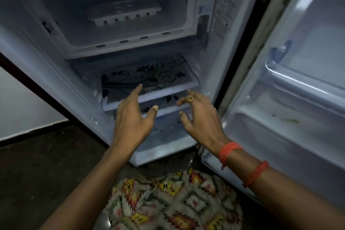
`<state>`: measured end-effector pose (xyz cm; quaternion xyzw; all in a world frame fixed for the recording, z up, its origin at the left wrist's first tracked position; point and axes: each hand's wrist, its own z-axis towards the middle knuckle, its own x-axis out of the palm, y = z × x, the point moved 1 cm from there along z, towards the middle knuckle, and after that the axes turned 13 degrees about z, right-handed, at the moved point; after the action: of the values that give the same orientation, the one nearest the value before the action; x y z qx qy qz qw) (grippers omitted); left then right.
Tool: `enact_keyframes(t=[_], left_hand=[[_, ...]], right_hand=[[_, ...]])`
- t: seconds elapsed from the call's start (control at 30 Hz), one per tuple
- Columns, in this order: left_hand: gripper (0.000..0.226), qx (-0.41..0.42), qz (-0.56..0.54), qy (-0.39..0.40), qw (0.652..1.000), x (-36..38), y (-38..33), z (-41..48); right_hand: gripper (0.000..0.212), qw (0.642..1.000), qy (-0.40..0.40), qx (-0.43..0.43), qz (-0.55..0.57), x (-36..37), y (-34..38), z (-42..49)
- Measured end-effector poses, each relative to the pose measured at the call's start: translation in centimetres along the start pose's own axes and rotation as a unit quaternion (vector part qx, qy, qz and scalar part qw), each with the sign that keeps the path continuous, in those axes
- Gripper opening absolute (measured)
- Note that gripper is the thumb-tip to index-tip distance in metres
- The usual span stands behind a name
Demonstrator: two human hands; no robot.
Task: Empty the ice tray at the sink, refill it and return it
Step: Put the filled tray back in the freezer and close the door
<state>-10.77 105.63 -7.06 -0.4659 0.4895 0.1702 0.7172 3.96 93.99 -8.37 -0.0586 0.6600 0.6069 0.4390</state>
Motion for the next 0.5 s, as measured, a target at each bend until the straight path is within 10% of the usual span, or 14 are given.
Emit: enact_keyframes(t=[0.5], left_hand=[[0.071,0.043,-0.027,0.184,0.982,9.0,-8.7,-13.0]], right_hand=[[0.031,0.963,-0.112,0.243,0.029,-8.5,-9.6,-18.2]])
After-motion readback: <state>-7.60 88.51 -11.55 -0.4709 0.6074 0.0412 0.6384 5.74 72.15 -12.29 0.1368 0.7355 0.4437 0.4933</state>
